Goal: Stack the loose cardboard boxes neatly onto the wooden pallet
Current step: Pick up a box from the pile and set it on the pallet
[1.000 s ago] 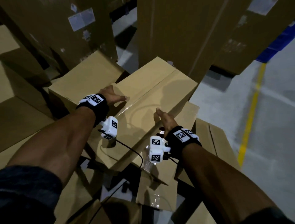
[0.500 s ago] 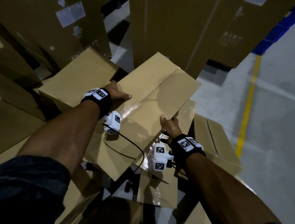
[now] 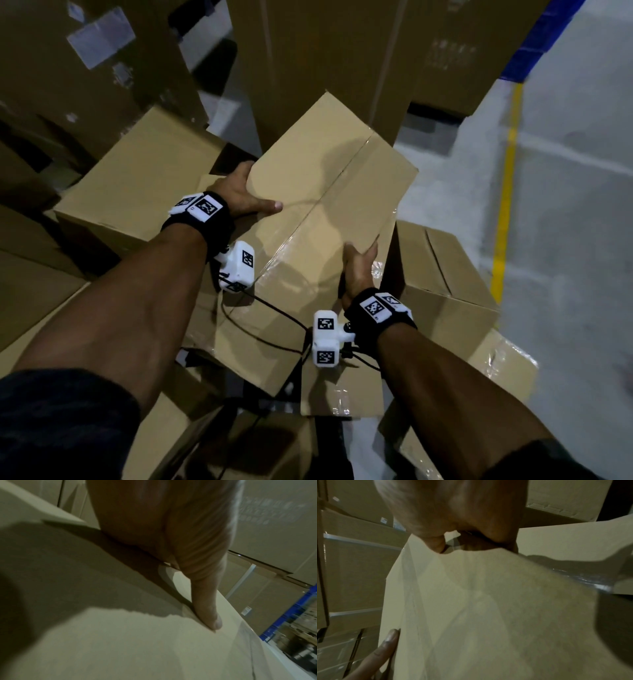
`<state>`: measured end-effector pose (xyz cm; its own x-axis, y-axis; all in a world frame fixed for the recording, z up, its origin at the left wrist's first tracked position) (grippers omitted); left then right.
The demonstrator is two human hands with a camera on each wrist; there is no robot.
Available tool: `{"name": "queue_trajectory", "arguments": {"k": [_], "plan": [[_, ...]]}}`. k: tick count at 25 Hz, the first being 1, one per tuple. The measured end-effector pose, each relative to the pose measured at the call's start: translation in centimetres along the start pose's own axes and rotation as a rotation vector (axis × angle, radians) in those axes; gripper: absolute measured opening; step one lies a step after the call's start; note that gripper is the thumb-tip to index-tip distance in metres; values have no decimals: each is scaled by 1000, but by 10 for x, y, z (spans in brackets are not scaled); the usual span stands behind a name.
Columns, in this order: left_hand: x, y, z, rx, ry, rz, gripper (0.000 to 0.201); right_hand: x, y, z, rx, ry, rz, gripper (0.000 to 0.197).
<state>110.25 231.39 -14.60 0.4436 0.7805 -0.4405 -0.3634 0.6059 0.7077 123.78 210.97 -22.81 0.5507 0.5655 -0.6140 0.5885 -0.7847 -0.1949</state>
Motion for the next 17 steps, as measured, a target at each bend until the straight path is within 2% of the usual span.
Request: {"name": "queue_trajectory", "arguments": {"k": [3, 7, 11, 15, 17], "plan": [[-12, -5, 4, -5, -15, 25, 99, -21, 4, -5, 22, -34, 13, 105], [-47, -21, -2, -87, -15, 41, 106, -35, 30, -11, -84, 26, 36, 103], [-105, -43, -1, -232, -28, 130, 90, -66, 56, -28, -189, 107, 5, 105], [-170, -64, 15, -292, -8, 239, 93, -110, 87, -46, -292, 236, -21, 97], [-206, -77, 23, -328, 15, 298, 96, -137, 104, -57, -348, 299, -57, 101]]}}
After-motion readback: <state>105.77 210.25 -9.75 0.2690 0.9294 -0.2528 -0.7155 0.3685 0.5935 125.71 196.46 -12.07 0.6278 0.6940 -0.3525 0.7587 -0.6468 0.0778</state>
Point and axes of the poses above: each hand's wrist, its own x-axis towards the middle knuckle, its own y-axis out of the back of the hand, z = x × y, the point moved 2 cm from there along x, towards the middle knuckle, and after that the axes turned 5 degrees about -z, right-handed, at the moved point
